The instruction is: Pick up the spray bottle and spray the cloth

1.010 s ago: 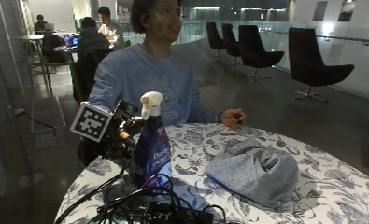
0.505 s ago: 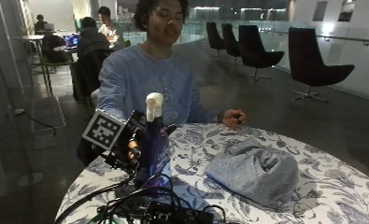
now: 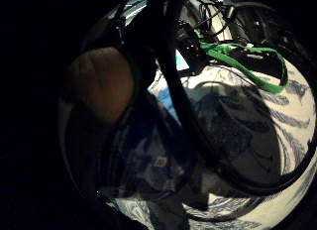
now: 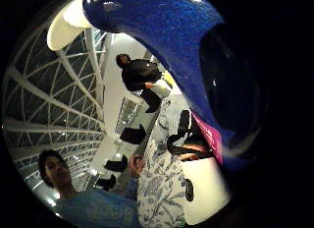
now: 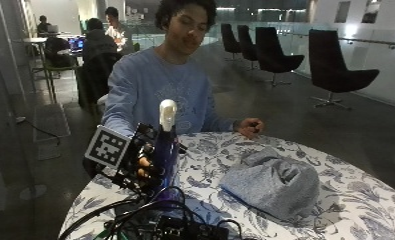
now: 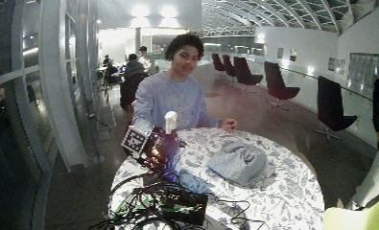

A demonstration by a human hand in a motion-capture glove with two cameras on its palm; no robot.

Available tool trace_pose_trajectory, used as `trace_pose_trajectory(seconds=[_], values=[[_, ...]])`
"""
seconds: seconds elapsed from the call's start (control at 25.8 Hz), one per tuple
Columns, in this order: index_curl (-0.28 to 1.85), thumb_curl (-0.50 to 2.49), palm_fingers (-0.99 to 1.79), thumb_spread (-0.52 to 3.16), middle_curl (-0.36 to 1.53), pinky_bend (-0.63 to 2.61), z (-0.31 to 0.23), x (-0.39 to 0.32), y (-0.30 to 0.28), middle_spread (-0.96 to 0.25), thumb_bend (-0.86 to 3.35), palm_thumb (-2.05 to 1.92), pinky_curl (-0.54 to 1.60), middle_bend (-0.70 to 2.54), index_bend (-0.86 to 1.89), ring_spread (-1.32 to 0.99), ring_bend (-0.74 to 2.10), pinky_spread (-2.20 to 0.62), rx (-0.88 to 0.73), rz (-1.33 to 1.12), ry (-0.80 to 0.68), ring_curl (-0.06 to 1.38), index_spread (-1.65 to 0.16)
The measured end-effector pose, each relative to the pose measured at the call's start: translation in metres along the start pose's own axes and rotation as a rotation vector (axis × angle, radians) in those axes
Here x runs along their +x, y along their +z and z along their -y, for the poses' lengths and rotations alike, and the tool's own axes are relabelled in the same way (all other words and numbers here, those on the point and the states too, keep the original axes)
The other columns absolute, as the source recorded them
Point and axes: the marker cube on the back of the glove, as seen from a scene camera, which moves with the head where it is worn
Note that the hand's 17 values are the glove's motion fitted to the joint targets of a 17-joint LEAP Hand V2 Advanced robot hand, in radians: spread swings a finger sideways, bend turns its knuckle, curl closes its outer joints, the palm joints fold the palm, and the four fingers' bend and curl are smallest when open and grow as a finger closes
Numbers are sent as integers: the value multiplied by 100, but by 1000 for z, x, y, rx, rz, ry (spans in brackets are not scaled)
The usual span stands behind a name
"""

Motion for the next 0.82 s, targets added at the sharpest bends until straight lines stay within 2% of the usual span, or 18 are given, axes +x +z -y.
trace_pose_trajectory(seconds=[0.23,0.47,0.62,0.82], values=[[1,43,47,88,39,63,-12,-50,13,-3,6,84,36,48,3,4,79,30,-299,149,-94,38,-37],[0,45,54,88,39,68,-22,-99,47,-3,-2,79,37,48,0,3,83,29,-743,263,-129,39,-36],[-1,45,56,90,40,69,-22,-113,63,-2,-3,77,38,49,0,4,84,29,-880,265,-36,39,-36],[0,46,56,92,40,70,-22,-121,75,-2,-3,76,38,50,1,4,85,28,-943,276,86,39,-36]])
